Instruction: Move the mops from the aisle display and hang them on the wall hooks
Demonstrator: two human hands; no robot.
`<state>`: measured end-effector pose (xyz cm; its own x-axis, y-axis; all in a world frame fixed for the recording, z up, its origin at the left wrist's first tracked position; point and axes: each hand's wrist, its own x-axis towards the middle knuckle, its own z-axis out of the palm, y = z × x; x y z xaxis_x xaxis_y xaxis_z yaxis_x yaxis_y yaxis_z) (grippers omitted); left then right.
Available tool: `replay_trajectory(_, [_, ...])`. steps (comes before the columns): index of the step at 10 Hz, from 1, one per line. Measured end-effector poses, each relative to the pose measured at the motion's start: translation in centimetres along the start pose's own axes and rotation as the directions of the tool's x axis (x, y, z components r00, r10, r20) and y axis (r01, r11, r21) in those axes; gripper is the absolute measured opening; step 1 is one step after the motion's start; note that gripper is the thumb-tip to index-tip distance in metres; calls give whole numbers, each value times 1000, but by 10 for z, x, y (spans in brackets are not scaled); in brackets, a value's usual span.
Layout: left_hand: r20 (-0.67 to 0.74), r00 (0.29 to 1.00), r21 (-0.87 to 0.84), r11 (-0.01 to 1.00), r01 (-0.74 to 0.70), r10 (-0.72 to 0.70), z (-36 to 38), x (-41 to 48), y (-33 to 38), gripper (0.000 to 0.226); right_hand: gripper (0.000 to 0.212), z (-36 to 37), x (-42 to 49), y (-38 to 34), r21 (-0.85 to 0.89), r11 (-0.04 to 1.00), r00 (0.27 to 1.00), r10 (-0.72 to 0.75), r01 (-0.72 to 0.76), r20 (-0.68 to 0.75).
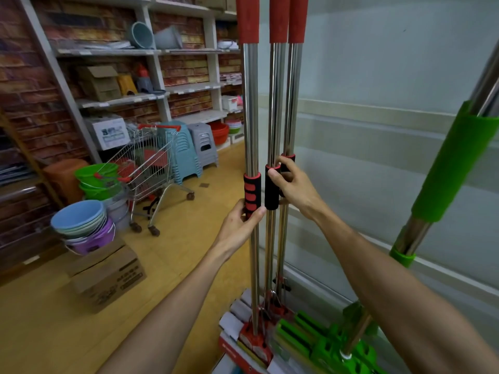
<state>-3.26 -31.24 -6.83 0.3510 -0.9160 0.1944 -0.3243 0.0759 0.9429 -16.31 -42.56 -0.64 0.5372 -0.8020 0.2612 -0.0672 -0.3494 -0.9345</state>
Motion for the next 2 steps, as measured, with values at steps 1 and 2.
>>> replay_trajectory(1, [-71,997,21,1000,-12,14,-8,-4,7,49,50,0,-4,5,-23,1000,999,-9,9,-32])
replay_trajectory(2, [-268,961,0,997,-73,70,-15,-12,19,42,49,-3,-15,9,-17,1000,997,-10,9,-80])
